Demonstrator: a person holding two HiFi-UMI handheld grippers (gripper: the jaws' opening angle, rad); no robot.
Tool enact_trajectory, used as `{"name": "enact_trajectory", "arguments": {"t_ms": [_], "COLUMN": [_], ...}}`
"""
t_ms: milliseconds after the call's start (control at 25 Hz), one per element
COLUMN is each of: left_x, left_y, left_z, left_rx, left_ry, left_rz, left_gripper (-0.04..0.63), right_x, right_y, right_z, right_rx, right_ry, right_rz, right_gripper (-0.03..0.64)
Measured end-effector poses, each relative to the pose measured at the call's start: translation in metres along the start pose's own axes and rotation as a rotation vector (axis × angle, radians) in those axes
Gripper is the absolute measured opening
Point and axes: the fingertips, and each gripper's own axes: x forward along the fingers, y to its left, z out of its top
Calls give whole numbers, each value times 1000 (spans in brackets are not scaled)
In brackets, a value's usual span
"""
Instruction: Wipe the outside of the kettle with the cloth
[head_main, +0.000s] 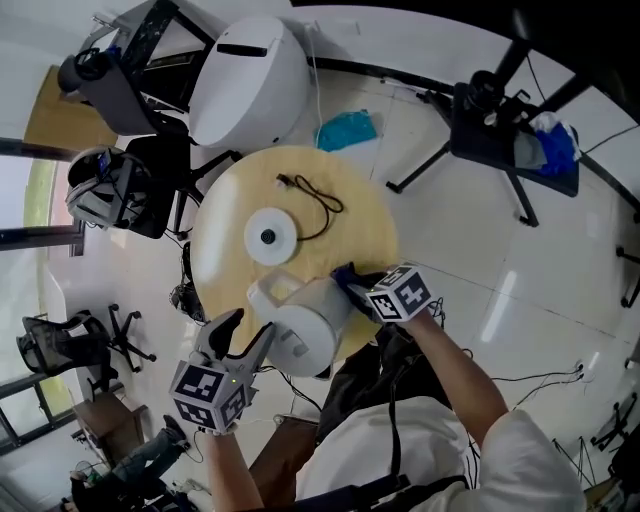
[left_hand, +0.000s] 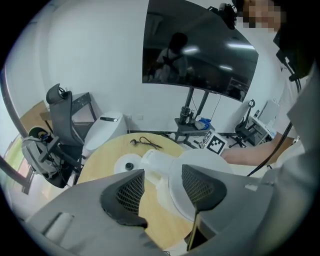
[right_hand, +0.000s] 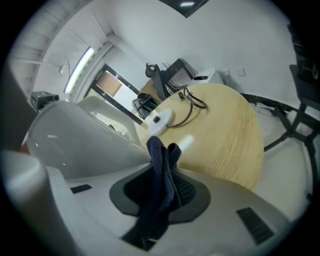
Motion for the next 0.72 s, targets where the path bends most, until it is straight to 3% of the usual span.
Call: {"name": "enact_trajectory", "arguments": {"t_ms": [80,160,280,400,560,720], "left_x": [0,1,1,3,6,9], "left_y": [1,2,4,4,3,0], "left_z": [1,2,5,9,11,16], "left_rx": [4,6,26,57,98,124], "left_ry": [-2,-8,-25,-32,-11,-16], "left_rz": [6,17,37,45,33,32], "left_gripper": [227,227,224,195,179,172], "right_x": [8,7,-15,-54,-103,-123], "right_y": [-11,-8,19,62,118,145], "right_z": [-10,-10,6,33,69,92], "right_rx": [15,65,145,143,-4,-246], "right_ry": [17,-20,-127,-247,-337,-303], "right_rz": [-65,-67,17,103,182,235], "right_gripper": [81,81,81,81,81,81]}}
